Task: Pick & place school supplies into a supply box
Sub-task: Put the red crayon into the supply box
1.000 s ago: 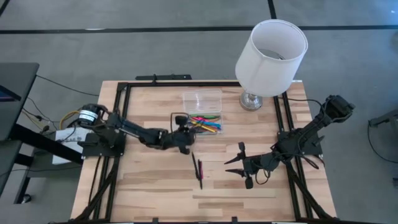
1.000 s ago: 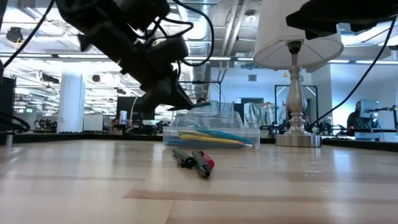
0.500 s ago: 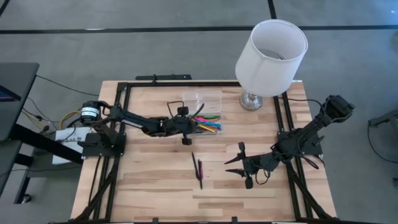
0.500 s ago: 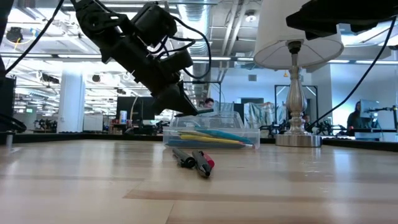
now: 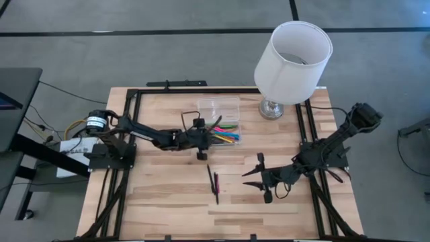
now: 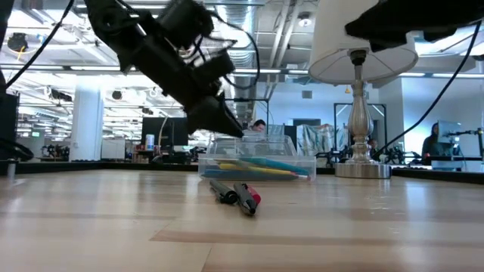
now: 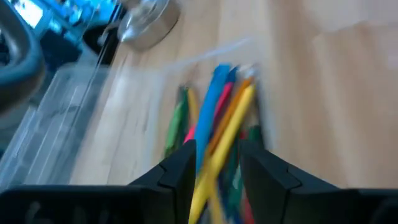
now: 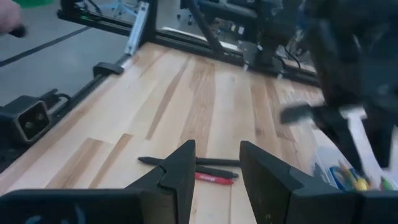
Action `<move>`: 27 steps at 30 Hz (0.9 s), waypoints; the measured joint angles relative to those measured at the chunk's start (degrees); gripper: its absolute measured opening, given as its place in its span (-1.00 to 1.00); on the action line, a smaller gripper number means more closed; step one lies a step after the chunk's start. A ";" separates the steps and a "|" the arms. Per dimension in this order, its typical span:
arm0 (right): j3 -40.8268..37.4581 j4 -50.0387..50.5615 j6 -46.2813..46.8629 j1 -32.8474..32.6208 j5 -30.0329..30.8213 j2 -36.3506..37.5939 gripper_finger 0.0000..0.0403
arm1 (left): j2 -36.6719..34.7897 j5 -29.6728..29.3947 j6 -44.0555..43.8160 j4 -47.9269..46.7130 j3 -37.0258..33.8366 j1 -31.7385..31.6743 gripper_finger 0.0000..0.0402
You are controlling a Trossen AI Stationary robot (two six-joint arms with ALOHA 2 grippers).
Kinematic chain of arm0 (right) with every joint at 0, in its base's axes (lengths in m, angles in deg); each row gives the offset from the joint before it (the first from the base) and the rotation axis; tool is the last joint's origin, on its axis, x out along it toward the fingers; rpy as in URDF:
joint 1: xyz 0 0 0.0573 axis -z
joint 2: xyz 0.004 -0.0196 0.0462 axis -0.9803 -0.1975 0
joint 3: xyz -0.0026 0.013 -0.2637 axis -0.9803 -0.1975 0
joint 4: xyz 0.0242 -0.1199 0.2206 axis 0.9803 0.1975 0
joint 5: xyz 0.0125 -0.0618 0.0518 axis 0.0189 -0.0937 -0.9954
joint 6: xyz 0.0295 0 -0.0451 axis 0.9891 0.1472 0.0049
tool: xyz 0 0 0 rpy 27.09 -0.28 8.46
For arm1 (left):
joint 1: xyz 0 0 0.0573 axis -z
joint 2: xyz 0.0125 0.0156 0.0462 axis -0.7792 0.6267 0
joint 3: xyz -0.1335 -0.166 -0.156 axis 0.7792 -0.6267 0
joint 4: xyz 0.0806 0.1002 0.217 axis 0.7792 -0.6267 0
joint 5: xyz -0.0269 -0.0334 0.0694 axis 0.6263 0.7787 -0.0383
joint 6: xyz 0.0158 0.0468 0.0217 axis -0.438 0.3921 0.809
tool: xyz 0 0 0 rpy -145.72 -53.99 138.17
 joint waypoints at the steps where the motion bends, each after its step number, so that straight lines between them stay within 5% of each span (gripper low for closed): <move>1: 0.00 0.04 0.46 0.48 0.02 -0.33 -0.40 | -0.50 -0.12 0.52 0.02 0.00 0.96 -0.41; 14: 0.73 -7.75 11.66 9.05 -3.86 -11.22 -0.40 | -9.50 -5.59 -10.69 -14.49 -3.02 20.40 -0.41; 18: 4.34 -8.14 14.27 10.51 -8.48 -15.48 -0.40 | -9.49 -13.45 -15.19 -13.87 -5.64 27.89 -0.41; 27: 17.21 -7.62 20.15 11.77 -7.98 -28.92 -0.40 | -9.54 -33.21 -22.37 -14.45 -9.16 40.80 -0.41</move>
